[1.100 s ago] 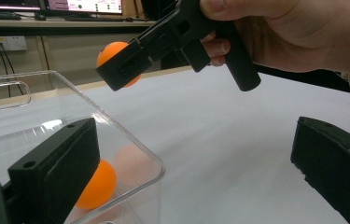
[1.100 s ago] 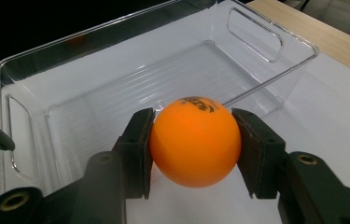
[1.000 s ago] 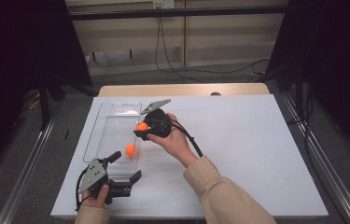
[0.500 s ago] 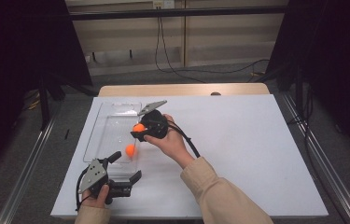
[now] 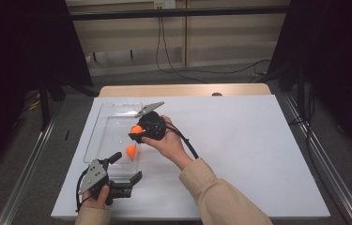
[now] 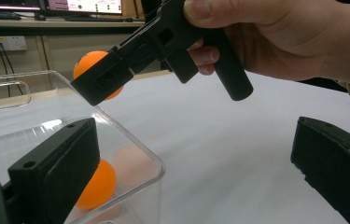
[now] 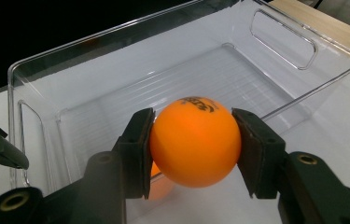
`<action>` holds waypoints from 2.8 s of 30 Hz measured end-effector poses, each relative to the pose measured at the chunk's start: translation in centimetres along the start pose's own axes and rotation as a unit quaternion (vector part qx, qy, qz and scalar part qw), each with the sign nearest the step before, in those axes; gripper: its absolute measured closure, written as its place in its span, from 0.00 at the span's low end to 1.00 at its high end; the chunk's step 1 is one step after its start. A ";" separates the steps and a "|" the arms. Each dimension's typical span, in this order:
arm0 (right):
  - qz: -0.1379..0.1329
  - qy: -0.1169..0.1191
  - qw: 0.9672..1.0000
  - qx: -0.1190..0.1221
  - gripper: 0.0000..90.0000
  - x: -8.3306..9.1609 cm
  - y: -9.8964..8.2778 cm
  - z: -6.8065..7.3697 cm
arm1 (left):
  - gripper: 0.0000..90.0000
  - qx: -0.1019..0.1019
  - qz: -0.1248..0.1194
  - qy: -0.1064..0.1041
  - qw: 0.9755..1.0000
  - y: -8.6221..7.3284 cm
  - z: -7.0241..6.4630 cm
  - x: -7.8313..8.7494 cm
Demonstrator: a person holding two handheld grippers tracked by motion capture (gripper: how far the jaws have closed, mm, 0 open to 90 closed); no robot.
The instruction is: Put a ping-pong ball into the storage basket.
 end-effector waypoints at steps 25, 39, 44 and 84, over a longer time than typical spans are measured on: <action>0.004 0.004 1.000 0.007 0.57 -0.6 0.2 0.8 | 0.01 0.001 -0.002 0.001 1.000 0.0 0.0 0.0; 0.005 0.007 1.000 0.007 0.57 -1.5 0.3 1.3 | 0.01 0.002 0.000 0.000 1.000 -0.1 0.0 0.0; 0.004 0.009 1.000 0.005 0.57 -1.6 0.5 1.4 | 0.01 0.001 0.000 0.001 1.000 -0.1 -0.1 0.0; -0.027 0.003 0.999 -0.042 0.19 -0.5 -0.1 -0.3 | 0.01 -0.003 0.001 0.001 1.000 0.0 0.0 0.0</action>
Point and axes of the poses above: each handheld gripper's, and its own axes: x roughly backward along the jaws, y roughly out of its top, z roughly to its left, the point moved 6 cm from there along -x, roughly forward along the jaws, and after that the axes turned 15 degrees about -y, right-handed, at the moved point
